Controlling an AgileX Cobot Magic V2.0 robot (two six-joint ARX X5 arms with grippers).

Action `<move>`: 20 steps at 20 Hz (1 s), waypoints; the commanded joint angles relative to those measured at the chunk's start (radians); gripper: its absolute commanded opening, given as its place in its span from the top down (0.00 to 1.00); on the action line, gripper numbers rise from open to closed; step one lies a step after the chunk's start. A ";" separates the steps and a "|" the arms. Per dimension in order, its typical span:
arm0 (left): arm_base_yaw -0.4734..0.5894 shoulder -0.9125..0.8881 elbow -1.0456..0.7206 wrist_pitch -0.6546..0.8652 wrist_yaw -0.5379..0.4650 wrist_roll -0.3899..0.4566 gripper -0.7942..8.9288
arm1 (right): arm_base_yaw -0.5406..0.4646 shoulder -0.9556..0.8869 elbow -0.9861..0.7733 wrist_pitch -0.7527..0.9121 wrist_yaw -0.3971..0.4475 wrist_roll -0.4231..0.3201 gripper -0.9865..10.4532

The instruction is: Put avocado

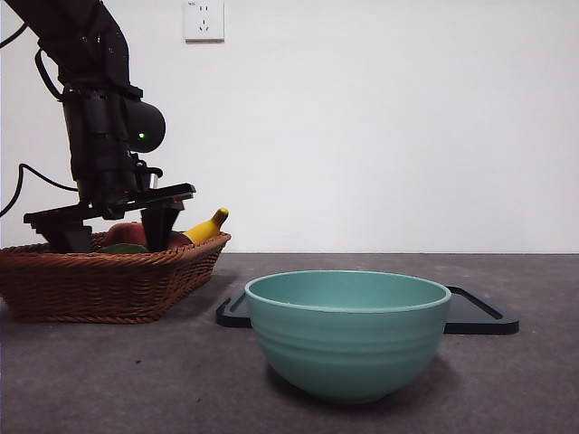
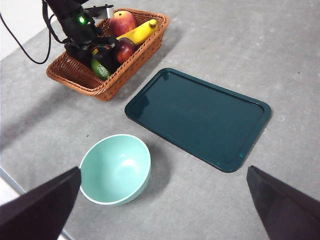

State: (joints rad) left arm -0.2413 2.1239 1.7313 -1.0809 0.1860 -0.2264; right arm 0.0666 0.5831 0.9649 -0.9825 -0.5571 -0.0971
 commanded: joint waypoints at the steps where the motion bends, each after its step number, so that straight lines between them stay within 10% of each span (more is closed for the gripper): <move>1: -0.011 0.037 0.024 0.001 0.010 0.009 0.86 | 0.003 0.003 0.017 0.009 -0.004 0.011 0.31; 13: -0.030 -0.119 0.120 -0.172 0.010 0.113 0.87 | 0.003 0.003 0.017 0.009 -0.004 0.011 0.31; 20: -0.243 -0.307 0.120 -0.253 0.010 0.146 0.87 | 0.003 0.003 0.017 0.009 -0.004 0.011 0.31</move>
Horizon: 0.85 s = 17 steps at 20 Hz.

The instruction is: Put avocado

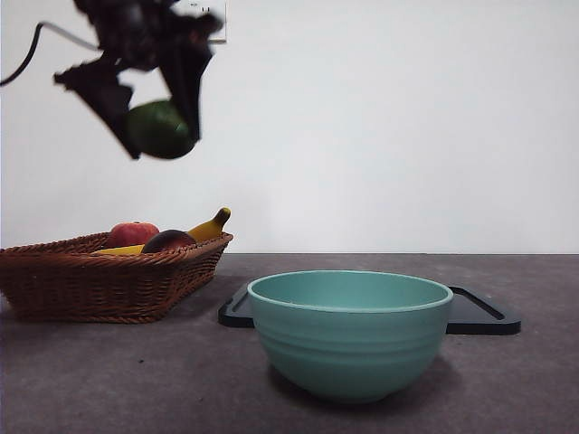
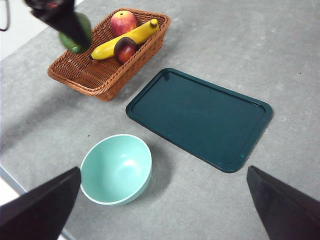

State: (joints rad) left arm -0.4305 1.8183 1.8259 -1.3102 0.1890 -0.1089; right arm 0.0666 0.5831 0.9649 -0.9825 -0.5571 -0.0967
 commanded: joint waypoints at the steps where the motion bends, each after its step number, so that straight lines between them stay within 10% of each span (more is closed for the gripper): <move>1: -0.105 -0.012 0.025 -0.043 0.006 0.036 0.87 | 0.003 0.003 0.017 0.009 -0.004 0.010 0.31; 9: -0.431 -0.013 -0.003 0.012 0.006 0.040 0.87 | 0.003 0.003 0.017 0.009 -0.004 0.010 0.31; 17: -0.521 -0.008 -0.152 0.183 0.005 0.029 0.87 | 0.003 0.003 0.017 0.010 -0.003 0.010 0.31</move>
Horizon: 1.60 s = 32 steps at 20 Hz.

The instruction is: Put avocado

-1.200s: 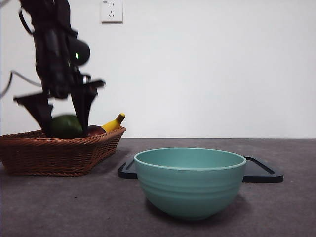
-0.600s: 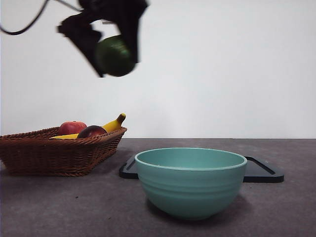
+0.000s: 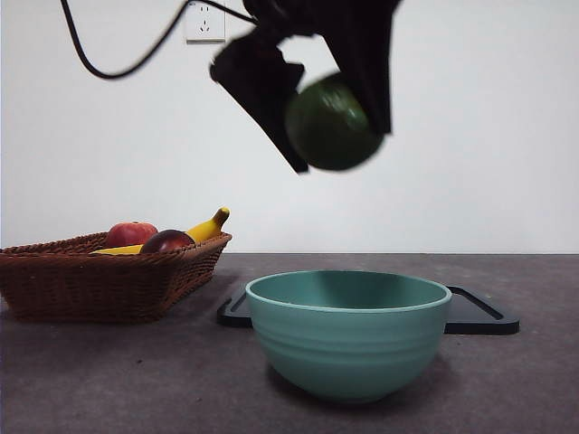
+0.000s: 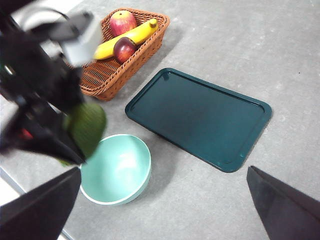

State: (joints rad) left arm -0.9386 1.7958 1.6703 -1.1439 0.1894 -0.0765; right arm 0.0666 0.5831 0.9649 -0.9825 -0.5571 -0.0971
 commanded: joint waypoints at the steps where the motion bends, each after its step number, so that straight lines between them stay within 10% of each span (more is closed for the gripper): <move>1: -0.018 0.021 -0.005 0.017 0.004 -0.003 0.87 | 0.003 0.003 0.017 0.010 -0.003 0.010 0.31; 16: -0.024 0.234 -0.025 0.069 -0.040 0.066 0.89 | 0.003 0.003 0.017 0.010 0.000 0.011 0.31; 25: -0.023 0.241 -0.021 0.071 -0.040 0.066 0.47 | 0.003 0.003 0.017 0.010 0.000 0.010 0.31; 32: -0.023 0.241 0.096 -0.023 -0.040 0.069 0.47 | 0.003 0.003 0.017 0.010 0.000 0.011 0.31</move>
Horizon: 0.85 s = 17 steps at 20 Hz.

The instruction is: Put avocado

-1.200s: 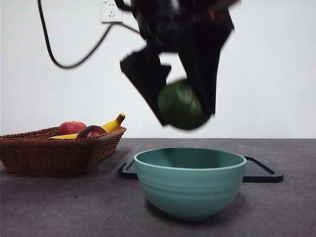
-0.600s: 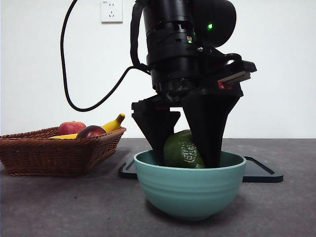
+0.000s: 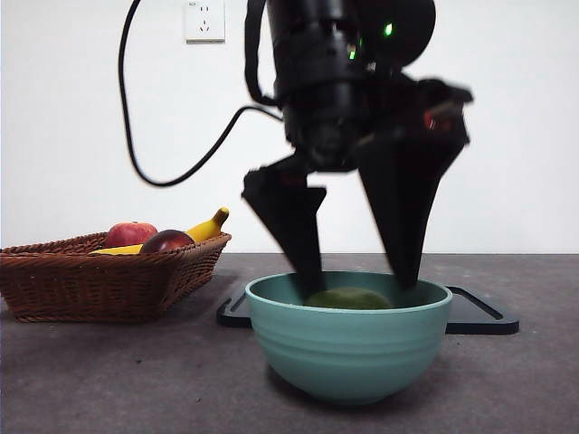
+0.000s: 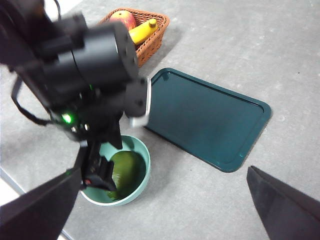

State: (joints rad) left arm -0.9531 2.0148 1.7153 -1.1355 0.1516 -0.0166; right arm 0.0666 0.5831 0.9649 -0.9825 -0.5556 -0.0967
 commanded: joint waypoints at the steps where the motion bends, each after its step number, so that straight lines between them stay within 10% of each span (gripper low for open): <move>1: -0.008 0.022 0.080 -0.059 -0.002 0.013 0.47 | 0.003 0.003 0.017 0.010 -0.002 0.010 0.31; 17: 0.018 -0.488 0.195 -0.282 -0.059 0.007 0.44 | 0.003 0.003 0.017 0.008 -0.003 0.011 0.31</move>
State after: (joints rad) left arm -0.9272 1.5185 1.8946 -1.4097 0.0978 0.0006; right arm 0.0666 0.5831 0.9649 -0.9825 -0.5560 -0.0967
